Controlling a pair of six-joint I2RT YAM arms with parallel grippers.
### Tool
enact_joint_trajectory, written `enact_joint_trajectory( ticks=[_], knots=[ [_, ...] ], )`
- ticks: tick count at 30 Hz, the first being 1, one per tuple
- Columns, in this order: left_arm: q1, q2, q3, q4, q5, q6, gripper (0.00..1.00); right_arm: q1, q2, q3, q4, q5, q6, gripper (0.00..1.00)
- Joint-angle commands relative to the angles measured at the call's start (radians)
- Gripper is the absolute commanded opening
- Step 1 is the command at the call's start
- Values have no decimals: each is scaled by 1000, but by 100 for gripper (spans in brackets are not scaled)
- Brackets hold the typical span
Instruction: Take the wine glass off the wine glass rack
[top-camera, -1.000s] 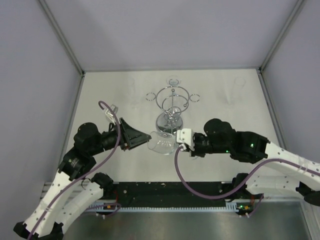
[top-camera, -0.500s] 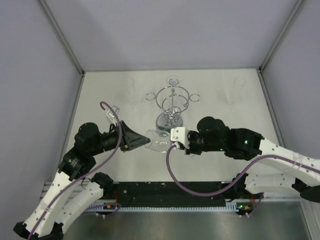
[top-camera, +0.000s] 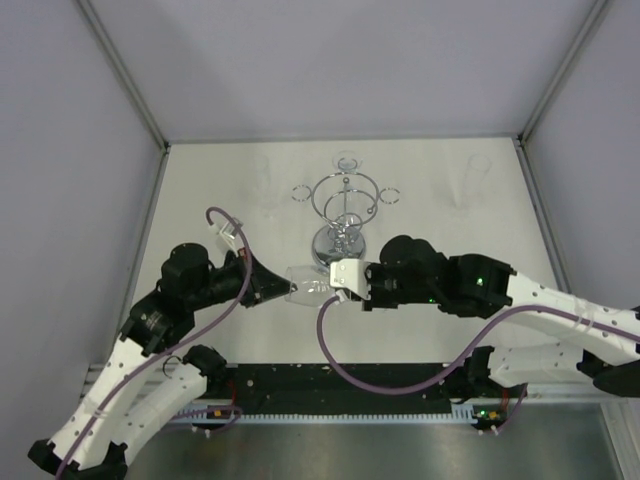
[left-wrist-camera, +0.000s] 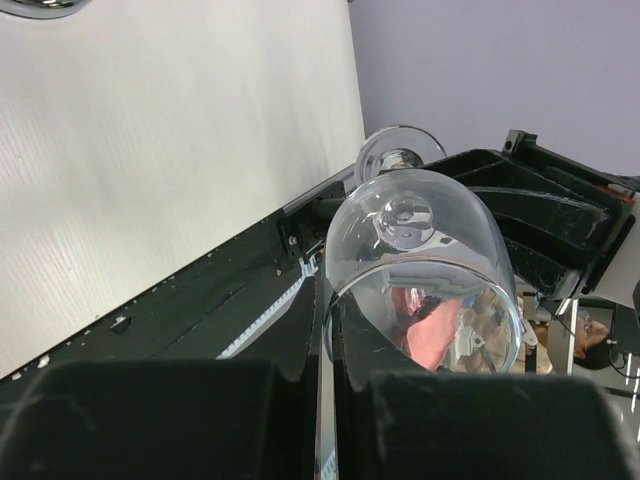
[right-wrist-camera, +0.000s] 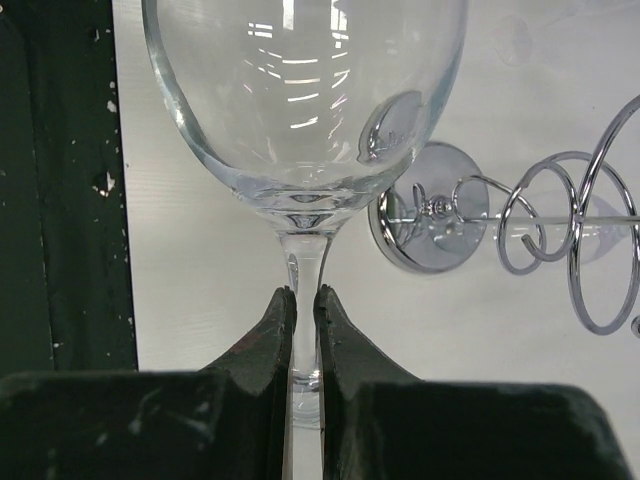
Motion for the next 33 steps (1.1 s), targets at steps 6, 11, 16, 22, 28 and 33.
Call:
enact_joint_trajectory(
  ticks=[6,11,16,22,28,33],
  knots=[
    [-6,18,32,26,61,67,0,7,-5,38,77,100,24,31],
    [-5,38,62,-28,49,122,0,6,-5,15,92,155,39,60],
    [-6,61,78,-85,21,181,0,6,-31,0,117,221,53,66],
    [-6,111,150,-209,-131,283,0,6,-134,-13,206,245,113,69],
    [-6,174,243,-345,-341,362,0,6,-247,-45,278,169,162,74],
    [-6,228,332,-470,-509,428,0,6,-290,-68,289,178,177,75]
  ],
)
